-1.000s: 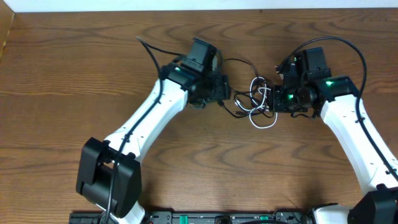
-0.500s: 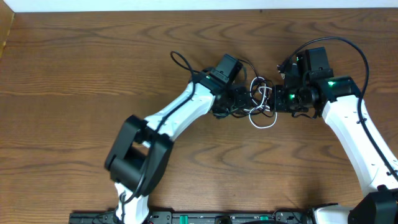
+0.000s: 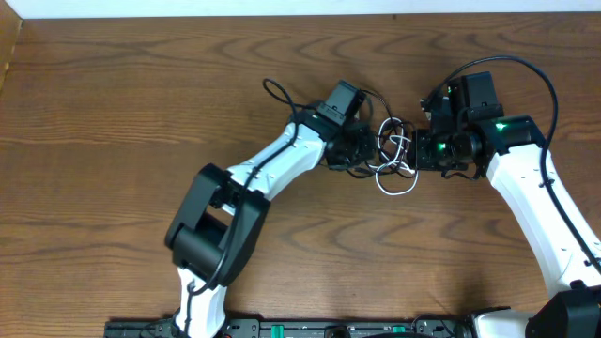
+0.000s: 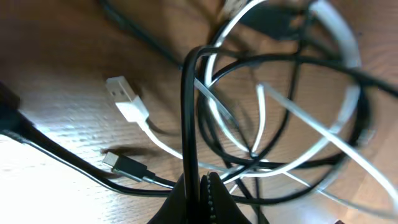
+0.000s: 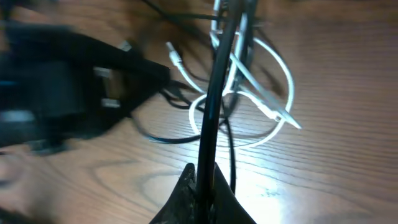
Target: Untangle cables
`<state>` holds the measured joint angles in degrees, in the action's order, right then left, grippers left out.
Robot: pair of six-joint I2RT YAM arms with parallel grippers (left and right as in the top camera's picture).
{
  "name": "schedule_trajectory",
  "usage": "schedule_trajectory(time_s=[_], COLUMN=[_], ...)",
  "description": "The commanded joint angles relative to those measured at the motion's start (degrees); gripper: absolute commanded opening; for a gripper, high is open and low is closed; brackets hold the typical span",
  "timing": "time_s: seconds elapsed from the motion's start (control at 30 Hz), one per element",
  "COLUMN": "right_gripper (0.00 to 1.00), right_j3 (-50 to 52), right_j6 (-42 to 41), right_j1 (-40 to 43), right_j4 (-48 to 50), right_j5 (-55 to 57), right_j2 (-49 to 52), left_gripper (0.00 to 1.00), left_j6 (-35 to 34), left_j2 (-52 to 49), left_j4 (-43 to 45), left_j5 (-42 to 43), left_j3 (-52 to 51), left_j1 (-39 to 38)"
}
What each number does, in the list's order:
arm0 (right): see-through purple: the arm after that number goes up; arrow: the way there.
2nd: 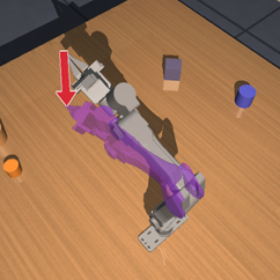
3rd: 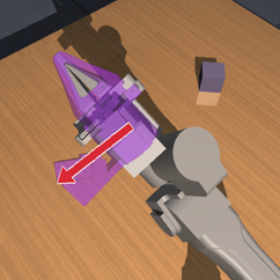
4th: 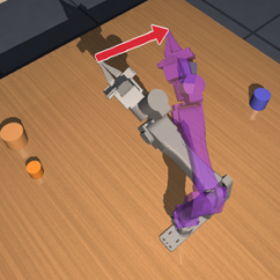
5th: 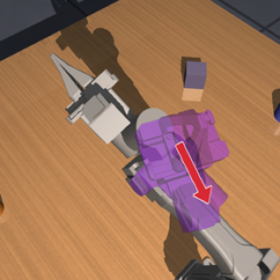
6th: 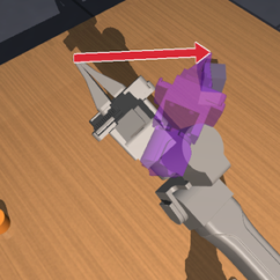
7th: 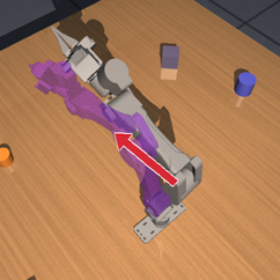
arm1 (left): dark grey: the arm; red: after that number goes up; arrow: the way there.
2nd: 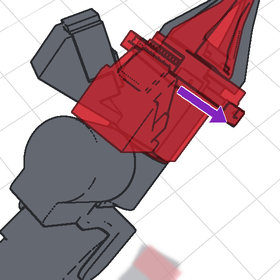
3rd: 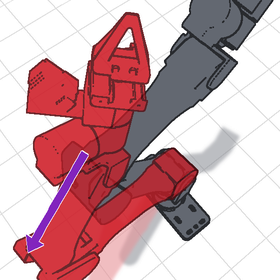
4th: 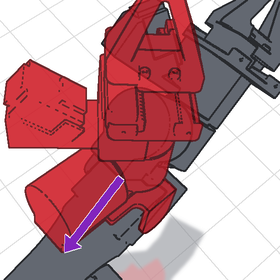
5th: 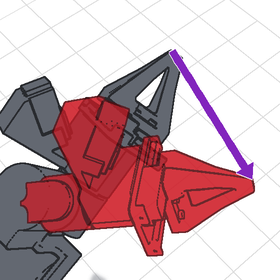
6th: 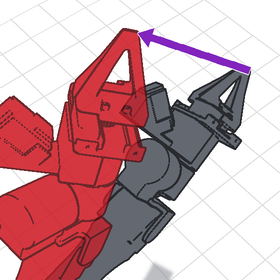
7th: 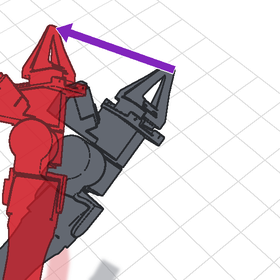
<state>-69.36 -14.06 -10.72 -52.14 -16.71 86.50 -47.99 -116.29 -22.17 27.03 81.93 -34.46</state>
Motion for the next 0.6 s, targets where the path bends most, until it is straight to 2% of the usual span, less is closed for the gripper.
schedule_trajectory(time_s=[0.0,0.1,0.3,0.57], right_gripper=[0.01,0.01,0.01,0.01], right_j3=[0.6,1.7,5.1,12.9], right_j6=[-3.3,-6.5,-11.7,-12.0], right_j1=[0.3,0.3,0.3,0.3], right_j4=[-0.4,-0.3,0.0,5.9], right_j5=[5.9,9.5,16.7,18.9], right_j2=[-1.0,-1.0,-0.9,-0.9], left_gripper=[0.07,0.07,0.07,0.08], left_j6=[8.2,9.8,9.9,9.8], left_j2=[10.4,17.6,32.0,43.7], left_j4=[0.0,-0.6,-1.4,-0.8], left_j5=[-0.7,-2.4,-0.3,-0.7], left_j3=[0.5,0.5,0.5,0.5], left_j1=[2.9,4.9,8.8,12.6])
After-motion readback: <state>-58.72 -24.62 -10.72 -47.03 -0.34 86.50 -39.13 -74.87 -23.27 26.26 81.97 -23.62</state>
